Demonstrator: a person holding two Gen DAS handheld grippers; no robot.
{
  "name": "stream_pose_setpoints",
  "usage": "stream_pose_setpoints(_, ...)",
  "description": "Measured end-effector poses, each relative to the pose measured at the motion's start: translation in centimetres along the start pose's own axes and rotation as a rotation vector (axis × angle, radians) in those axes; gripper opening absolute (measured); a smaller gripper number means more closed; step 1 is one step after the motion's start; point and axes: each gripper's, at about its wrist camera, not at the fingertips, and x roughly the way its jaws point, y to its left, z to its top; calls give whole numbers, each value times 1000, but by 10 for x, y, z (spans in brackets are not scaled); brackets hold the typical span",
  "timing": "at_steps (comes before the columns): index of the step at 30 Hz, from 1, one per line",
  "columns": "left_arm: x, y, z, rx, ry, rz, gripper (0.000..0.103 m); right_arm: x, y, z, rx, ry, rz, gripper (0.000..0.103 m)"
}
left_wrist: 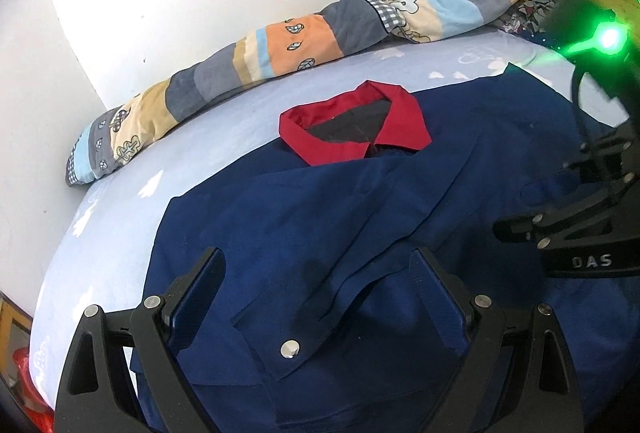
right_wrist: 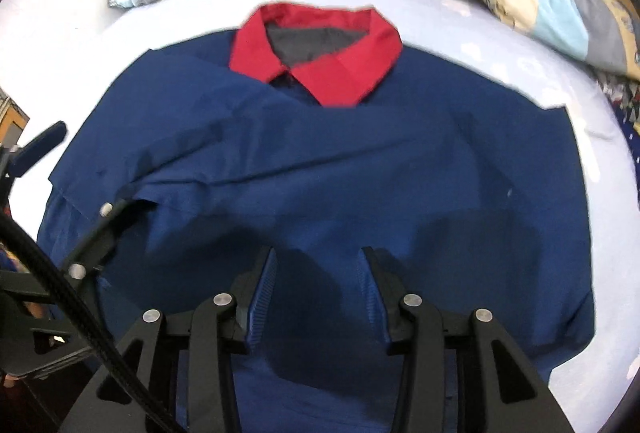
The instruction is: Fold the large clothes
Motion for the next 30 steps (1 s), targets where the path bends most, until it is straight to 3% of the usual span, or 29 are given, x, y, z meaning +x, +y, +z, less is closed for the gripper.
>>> stream_pose_setpoints(4, -1, 0, 1, -1, -4, -1, 93, 12, 1, 3, -9, 27, -6, 47)
stream_pose_setpoints(8, -3, 0, 1, 2, -11, 2, 93, -1, 2, 4, 7, -24, 33, 47)
stream_pose_setpoints(11, -3, 0, 1, 1, -13, 1, 93, -8, 6, 4, -17, -47, 15, 47)
stream_pose_setpoints(17, -4, 1, 1, 6, -17, -1, 93, 8, 5, -1, -19, 27, -8, 48)
stream_pose_setpoints(24, -4, 2, 2, 8, -21, 4, 93, 11, 13, 0, -60, 30, -15, 63)
stream_pose_setpoints(30, -5, 1, 2, 6, -26, 6, 93, 12, 14, -3, -73, 30, -15, 67)
